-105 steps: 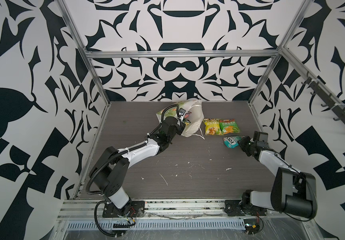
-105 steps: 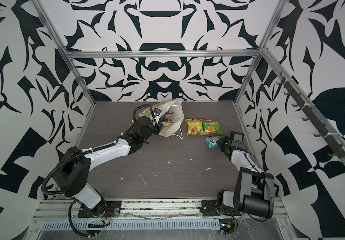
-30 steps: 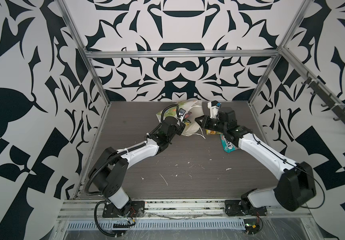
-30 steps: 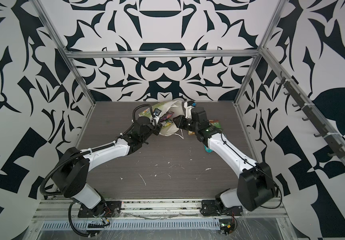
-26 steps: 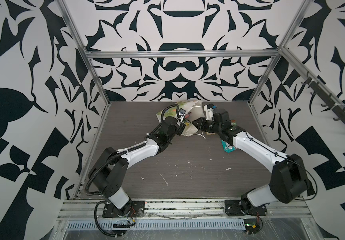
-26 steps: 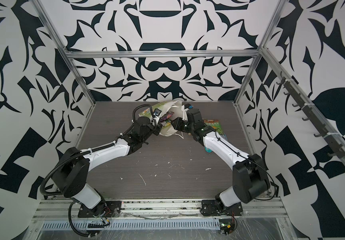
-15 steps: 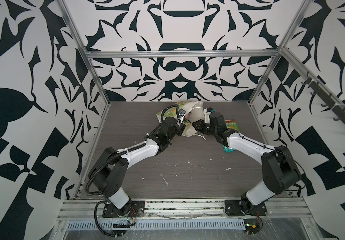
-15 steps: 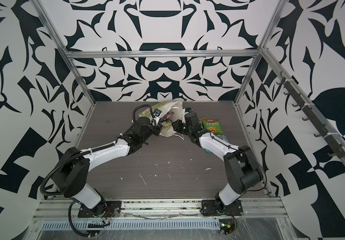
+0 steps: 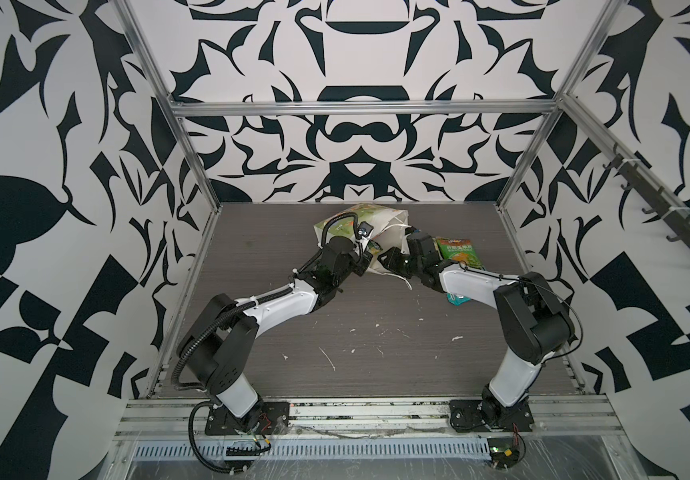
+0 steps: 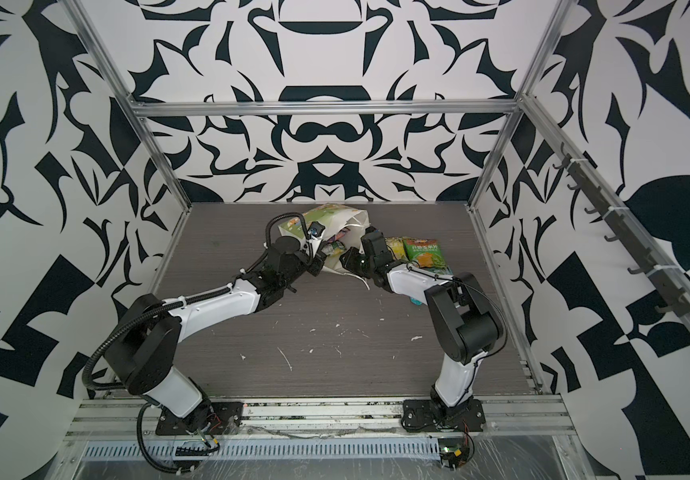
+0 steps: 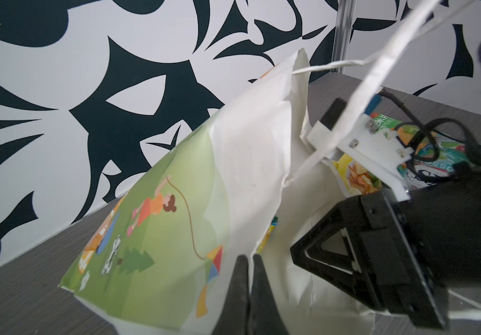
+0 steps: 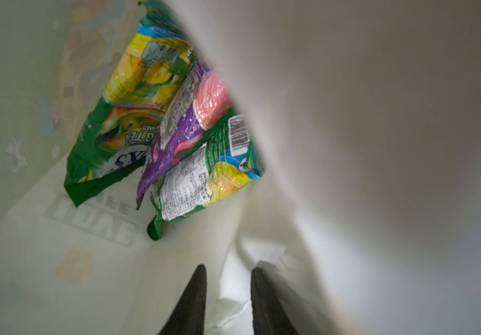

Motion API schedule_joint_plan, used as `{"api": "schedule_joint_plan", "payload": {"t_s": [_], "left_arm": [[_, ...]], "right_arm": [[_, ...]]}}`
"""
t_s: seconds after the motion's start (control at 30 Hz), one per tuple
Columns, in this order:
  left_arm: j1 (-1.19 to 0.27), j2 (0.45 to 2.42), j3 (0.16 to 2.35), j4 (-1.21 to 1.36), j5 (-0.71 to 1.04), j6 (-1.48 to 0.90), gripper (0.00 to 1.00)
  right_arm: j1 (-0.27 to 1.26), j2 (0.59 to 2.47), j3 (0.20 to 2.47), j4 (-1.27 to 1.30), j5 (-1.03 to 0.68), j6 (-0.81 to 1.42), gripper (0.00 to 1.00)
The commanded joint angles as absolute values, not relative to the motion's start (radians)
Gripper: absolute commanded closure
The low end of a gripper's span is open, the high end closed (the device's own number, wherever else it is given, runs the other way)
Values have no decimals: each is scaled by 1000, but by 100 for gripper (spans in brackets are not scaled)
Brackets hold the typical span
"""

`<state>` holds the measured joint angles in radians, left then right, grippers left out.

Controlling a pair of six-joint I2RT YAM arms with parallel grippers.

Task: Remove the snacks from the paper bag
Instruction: 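Move the right gripper back over the bag opening, then reach the right gripper into the bag toward the remaining candy packets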

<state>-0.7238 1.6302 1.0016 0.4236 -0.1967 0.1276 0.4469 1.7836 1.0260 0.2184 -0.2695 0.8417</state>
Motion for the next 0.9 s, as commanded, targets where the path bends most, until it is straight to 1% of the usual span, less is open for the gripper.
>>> {"api": "schedule_joint_plan", "payload": {"t_s": [0.0,0.13,0.27,0.37,0.53,0.73,0.8,0.83,0.87], "left_arm": [[-719,1635,997,468,-157,121,100],[-719,1638,994,471,-137,117,100],[-719,1637,994,467,-134,117,100],[-719,1632,997,461,-138,115,100],[-719,1638,1000,456,-172,109,100],[-719,1641,1006,448,-179,103,100],[-719,1641,1005,446,-181,103,100],[-719,1639,1006,446,-180,101,100],[-719,1638,1006,446,-180,102,100]], "right_arm": [[453,1803,1055,259,-281,901,68],[453,1824,1072,267,-263,936,67],[453,1797,1070,300,-256,950,67],[453,1740,1043,299,-216,928,67],[454,1606,930,351,-124,882,67],[456,1495,856,375,-143,817,67],[456,1473,846,379,-151,800,68],[457,1471,855,365,-157,791,71],[458,1475,875,341,-163,784,77]]}}
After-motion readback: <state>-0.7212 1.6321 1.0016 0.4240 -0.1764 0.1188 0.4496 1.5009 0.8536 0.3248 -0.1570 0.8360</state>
